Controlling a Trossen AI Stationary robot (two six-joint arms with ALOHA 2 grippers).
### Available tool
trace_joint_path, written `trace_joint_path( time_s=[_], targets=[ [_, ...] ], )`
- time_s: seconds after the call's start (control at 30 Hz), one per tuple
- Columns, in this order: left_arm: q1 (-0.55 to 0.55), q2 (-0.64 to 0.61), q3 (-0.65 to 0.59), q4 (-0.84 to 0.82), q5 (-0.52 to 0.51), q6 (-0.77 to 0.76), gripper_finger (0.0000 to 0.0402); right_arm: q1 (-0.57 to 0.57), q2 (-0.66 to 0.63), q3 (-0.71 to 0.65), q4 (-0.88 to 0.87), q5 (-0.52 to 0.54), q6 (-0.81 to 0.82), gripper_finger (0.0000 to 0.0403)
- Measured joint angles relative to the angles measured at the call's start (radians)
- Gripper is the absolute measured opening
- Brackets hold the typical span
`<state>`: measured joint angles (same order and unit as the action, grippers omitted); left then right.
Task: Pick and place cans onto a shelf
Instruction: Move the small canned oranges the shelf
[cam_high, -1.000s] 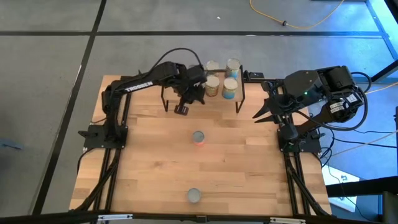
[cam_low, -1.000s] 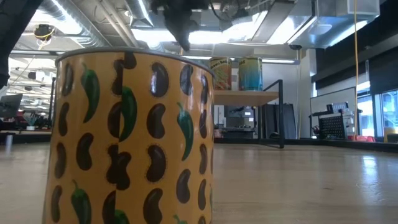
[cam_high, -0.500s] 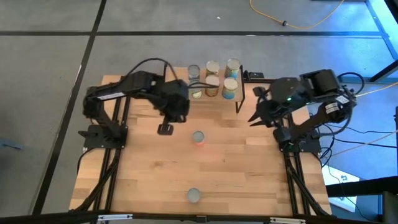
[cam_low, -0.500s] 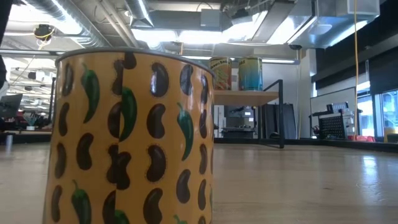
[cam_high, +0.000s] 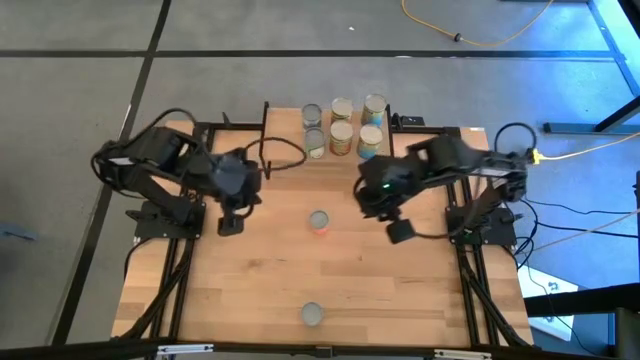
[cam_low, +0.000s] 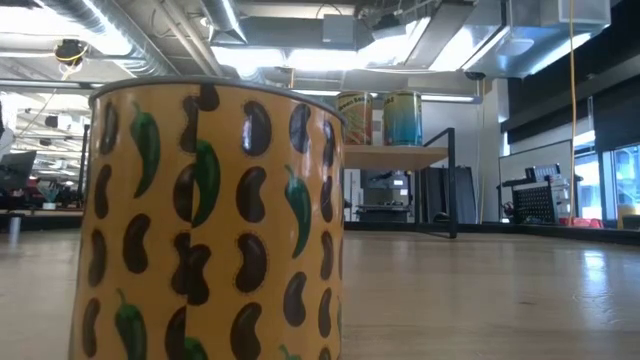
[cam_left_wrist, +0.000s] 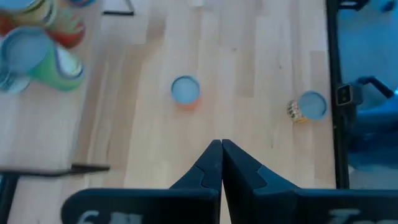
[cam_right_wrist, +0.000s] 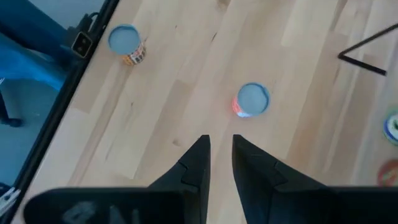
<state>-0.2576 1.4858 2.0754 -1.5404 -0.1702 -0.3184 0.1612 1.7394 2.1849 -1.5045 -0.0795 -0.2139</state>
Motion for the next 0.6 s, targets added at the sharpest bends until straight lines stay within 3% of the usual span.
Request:
trace_joint_path(
  time_s=[0.1, 0.37, 0.6],
  targets=[
    [-0.051, -0.004, -0.004, -0.034, -0.051, -0.067, 0.0000, 0.000, 0.050, 0.000, 0.044, -0.001, 0.003, 0.0069],
    [-0.176, -0.029, -0.013, -0.031, -0.057, -0.127, 0.0000, 0.000, 0.157, 0.000, 0.128, -0.001, 0.105, 0.0069],
    [-0.264, -0.055, -0.013, -0.031, -0.108, -0.167, 0.0000, -0.001, 0.265, 0.000, 0.136, 0.000, 0.062, 0.0069]
  ],
)
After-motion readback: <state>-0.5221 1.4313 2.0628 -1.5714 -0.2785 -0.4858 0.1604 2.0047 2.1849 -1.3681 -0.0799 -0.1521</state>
